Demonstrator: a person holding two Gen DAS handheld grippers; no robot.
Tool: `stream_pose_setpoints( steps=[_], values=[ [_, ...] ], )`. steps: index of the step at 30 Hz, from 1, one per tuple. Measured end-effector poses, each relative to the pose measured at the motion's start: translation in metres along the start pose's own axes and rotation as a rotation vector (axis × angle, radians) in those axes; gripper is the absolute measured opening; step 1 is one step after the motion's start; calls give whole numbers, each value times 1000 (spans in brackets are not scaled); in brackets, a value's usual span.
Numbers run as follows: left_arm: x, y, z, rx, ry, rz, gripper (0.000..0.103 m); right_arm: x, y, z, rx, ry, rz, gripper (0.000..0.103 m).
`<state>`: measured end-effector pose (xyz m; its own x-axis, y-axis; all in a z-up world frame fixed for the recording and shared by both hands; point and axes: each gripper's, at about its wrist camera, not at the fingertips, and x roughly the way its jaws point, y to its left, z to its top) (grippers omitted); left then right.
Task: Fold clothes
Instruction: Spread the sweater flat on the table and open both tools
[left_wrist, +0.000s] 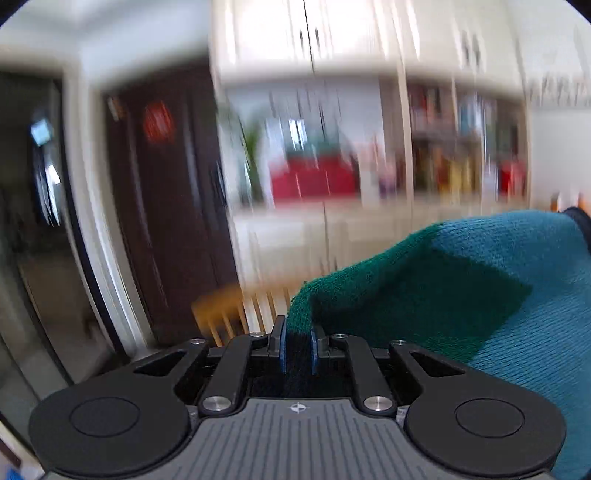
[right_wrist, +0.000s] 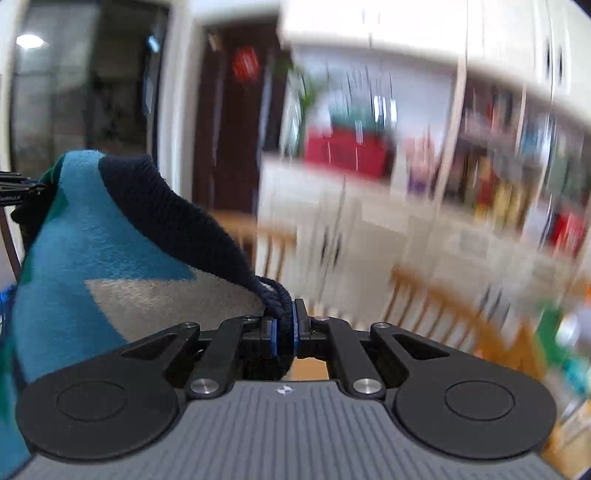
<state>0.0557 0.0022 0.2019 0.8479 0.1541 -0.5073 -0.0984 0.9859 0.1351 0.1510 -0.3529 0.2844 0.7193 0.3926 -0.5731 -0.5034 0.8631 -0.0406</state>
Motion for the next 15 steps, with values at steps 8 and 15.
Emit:
stream_pose_setpoints(
  steps=[8, 15],
  values=[
    [234, -30, -90, -8, 395, 25, 13, 233, -43, -84, 306, 341, -114, 7],
    [335, -47, -65, 47, 366, 17, 13, 329, -78, -68, 348, 382, -220, 7]
  ],
)
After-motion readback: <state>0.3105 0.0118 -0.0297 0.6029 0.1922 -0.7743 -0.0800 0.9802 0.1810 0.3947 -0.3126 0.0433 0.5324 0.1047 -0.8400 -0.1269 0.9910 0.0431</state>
